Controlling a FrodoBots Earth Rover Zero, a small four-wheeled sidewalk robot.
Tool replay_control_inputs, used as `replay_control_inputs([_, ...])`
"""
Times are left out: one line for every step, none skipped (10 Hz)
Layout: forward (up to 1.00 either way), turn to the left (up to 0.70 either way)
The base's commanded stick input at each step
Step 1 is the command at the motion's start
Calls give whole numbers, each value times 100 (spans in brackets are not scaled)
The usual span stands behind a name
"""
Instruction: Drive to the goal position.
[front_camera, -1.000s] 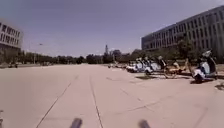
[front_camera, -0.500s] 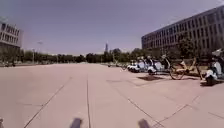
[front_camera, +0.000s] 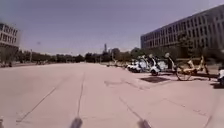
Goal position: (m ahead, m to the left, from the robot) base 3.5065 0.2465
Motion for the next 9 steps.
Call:
replay_control_inputs([100, 0])
replay_control_inputs([100, 0])
replay_control_inputs([100, 0])
replay_control_inputs([100, 0])
replay_control_inputs([100, 0])
replay_control_inputs([100, 0])
replay_control_inputs([100, 0])
replay_control_inputs([100, 0])
replay_control_inputs([100, 0])
